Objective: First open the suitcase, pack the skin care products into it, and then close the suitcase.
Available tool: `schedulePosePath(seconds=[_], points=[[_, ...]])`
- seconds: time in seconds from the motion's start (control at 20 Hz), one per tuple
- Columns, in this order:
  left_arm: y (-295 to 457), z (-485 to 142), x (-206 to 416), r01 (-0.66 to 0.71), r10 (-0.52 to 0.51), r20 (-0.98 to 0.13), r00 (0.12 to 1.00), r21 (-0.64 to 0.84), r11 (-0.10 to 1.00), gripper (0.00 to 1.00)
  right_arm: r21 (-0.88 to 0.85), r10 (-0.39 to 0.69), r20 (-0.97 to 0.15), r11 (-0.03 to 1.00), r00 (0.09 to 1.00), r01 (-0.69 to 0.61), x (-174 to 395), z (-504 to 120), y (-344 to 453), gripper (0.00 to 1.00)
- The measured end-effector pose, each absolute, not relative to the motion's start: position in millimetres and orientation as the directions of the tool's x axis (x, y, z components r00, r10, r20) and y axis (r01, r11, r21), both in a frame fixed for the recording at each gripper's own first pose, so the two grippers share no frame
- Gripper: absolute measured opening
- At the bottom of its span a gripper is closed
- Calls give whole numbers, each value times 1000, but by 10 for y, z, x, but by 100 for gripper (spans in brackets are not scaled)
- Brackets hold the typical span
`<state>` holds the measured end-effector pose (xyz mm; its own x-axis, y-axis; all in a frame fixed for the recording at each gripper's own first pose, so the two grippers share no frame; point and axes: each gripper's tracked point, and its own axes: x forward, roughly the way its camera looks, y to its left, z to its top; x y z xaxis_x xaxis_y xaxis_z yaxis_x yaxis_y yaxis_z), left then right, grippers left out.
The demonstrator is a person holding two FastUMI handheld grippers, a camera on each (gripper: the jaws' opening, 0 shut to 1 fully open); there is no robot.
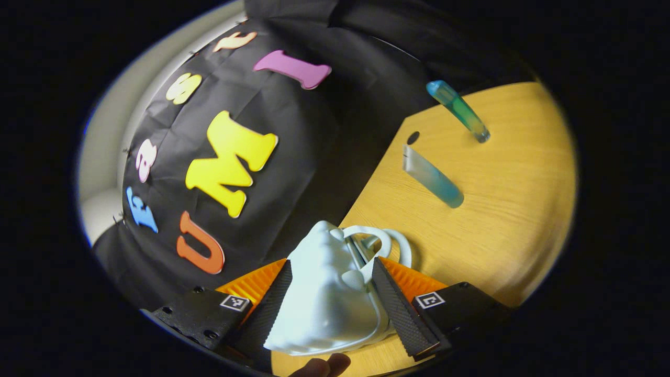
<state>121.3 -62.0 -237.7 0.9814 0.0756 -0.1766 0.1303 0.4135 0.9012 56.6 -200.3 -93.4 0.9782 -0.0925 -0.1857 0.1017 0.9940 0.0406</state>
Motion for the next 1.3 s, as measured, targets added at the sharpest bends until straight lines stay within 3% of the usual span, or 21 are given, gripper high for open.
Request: schedulePosePath(seconds=[0.15, 0.4, 0.45, 0.6, 0.65, 0.7, 0.75, 0.95, 1.3], points=[[-634, -2582, 1349, 173, 119, -215, 969, 941, 292, 100, 66, -71, -206, 994, 976, 87, 670, -1090, -2133, 81], [-594, -2777, 1631, 227, 183, -236, 954, 971, 72, 92, 100, -92, -258, 987, 962, 122, 718, -1383, -2458, 81], [-584, -2823, 1646, 241, 189, -246, 950, 969, 53, 81, 103, -104, -275, 985, 956, 136, 706, -1445, -2507, 81], [-555, -2926, 1648, 296, 216, -290, 932, 955, 4, 62, 112, -126, -307, 980, 943, 167, 639, -1544, -2562, 81], [-565, -2901, 1658, 289, 217, -279, 935, 957, -15, 45, 107, -128, -313, 980, 941, 169, 611, -1555, -2530, 81], [-556, -2910, 1654, 298, 219, -287, 933, 954, -19, 40, 95, -135, -317, 980, 939, 173, 595, -1565, -2507, 81], [-545, -2900, 1646, 297, 221, -284, 933, 954, -27, 27, 85, -138, -316, 981, 939, 173, 568, -1569, -2469, 81], [-545, -2817, 1669, 281, 196, -277, 941, 960, 8, 8, 53, -172, -305, 979, 937, 197, 480, -1475, -2308, 81], [-334, -2143, 1655, 195, 132, -229, 964, 953, 230, 3, 34, -232, -270, 968, 934, 250, 447, -1176, -1819, 81]])
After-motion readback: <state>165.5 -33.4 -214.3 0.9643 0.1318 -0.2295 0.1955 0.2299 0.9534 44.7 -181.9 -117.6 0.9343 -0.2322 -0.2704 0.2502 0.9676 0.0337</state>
